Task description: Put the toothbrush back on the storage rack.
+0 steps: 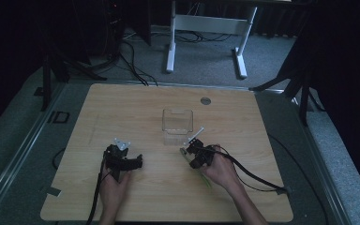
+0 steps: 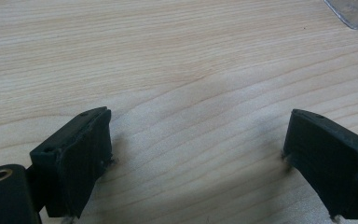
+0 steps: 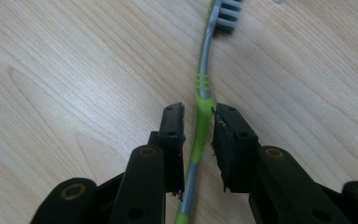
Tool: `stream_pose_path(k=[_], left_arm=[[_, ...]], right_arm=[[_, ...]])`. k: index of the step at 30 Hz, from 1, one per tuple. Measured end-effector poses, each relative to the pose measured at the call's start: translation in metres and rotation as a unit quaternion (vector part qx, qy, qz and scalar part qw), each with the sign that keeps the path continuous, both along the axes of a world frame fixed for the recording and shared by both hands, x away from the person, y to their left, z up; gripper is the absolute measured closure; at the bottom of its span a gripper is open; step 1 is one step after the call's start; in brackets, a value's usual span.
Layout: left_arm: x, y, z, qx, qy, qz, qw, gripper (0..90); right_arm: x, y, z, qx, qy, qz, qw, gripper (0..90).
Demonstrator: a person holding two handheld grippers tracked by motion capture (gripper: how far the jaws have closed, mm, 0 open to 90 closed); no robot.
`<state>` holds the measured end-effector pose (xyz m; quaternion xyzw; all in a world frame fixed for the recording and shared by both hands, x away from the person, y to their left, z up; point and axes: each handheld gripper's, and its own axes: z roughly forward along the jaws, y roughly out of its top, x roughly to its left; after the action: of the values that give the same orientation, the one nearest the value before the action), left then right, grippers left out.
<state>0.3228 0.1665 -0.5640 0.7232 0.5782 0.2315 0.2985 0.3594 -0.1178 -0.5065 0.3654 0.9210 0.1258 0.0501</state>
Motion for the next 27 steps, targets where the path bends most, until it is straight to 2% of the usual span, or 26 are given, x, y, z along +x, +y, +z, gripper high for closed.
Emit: stream_pose_path(k=[27], left_arm=[[0.0, 0.0, 0.0, 0.001, 0.001, -0.001, 1.0, 7.9]], right_arm=[[0.002, 0.004, -0.012, -0.023, 0.009, 0.003, 0.9997, 76.0]])
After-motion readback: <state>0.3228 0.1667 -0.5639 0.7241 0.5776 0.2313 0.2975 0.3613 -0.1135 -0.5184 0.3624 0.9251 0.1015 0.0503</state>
